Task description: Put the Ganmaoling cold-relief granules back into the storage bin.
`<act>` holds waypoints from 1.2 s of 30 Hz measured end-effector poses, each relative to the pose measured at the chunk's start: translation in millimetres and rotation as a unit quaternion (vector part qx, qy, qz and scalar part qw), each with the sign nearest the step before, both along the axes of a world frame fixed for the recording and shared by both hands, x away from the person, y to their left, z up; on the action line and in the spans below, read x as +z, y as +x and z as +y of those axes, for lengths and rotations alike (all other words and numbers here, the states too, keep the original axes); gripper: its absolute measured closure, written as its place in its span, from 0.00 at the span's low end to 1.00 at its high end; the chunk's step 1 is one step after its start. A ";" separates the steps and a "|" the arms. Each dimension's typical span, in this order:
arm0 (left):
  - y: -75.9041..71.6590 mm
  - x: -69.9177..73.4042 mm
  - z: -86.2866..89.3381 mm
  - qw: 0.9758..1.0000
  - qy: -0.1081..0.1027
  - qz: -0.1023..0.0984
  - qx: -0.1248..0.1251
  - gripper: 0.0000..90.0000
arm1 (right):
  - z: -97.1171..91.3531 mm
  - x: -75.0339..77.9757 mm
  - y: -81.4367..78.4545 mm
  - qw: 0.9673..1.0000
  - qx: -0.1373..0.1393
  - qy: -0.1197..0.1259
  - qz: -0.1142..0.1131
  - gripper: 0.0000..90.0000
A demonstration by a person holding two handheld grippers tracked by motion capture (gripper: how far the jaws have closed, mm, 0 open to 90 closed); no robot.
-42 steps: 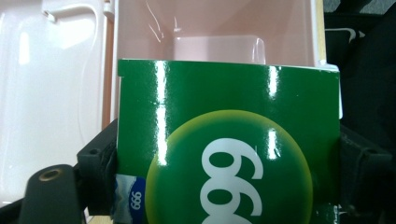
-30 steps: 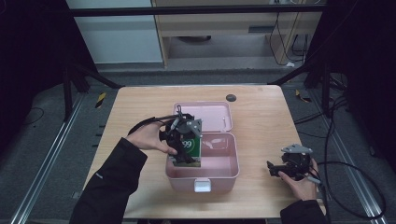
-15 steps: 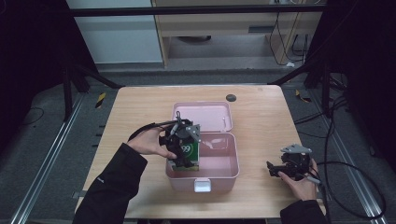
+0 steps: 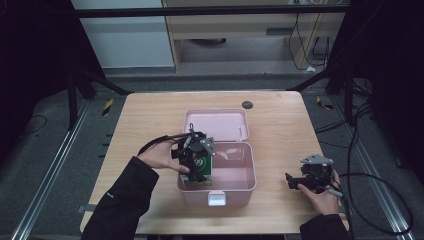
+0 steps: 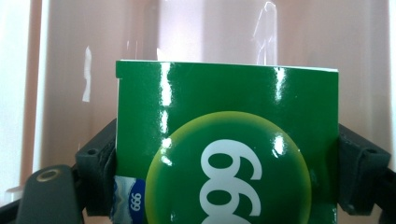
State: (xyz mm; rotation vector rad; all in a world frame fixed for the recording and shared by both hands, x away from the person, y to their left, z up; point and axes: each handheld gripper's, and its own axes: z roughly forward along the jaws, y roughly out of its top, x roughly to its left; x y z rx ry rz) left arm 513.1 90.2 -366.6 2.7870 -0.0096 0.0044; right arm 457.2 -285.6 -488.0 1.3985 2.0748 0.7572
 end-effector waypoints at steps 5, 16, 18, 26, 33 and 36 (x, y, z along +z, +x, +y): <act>-0.3 -3.0 -1.8 1.000 -0.003 0.002 -0.001 0.16 | -0.1 0.5 -0.3 1.000 0.001 0.000 -0.001 0.03; 1.4 -16.1 2.5 1.000 0.003 0.003 0.006 0.16 | 0.3 0.0 0.0 1.000 0.002 -0.001 0.001 0.03; 1.2 -17.1 1.6 1.000 0.002 0.001 0.006 0.16 | 0.3 0.1 0.0 1.000 0.002 -0.001 0.002 0.03; 2.2 -28.0 3.7 1.000 0.007 -0.002 0.016 0.15 | -0.1 0.3 0.1 1.000 0.003 -0.001 0.001 0.03; -1.4 -10.2 10.0 0.999 -0.043 -0.005 0.022 0.12 | 0.4 0.3 0.2 1.000 0.004 -0.001 0.001 0.03; -3.4 0.8 13.7 0.999 -0.037 -0.025 0.021 0.12 | 0.5 0.3 0.2 1.000 0.004 -0.001 0.001 0.03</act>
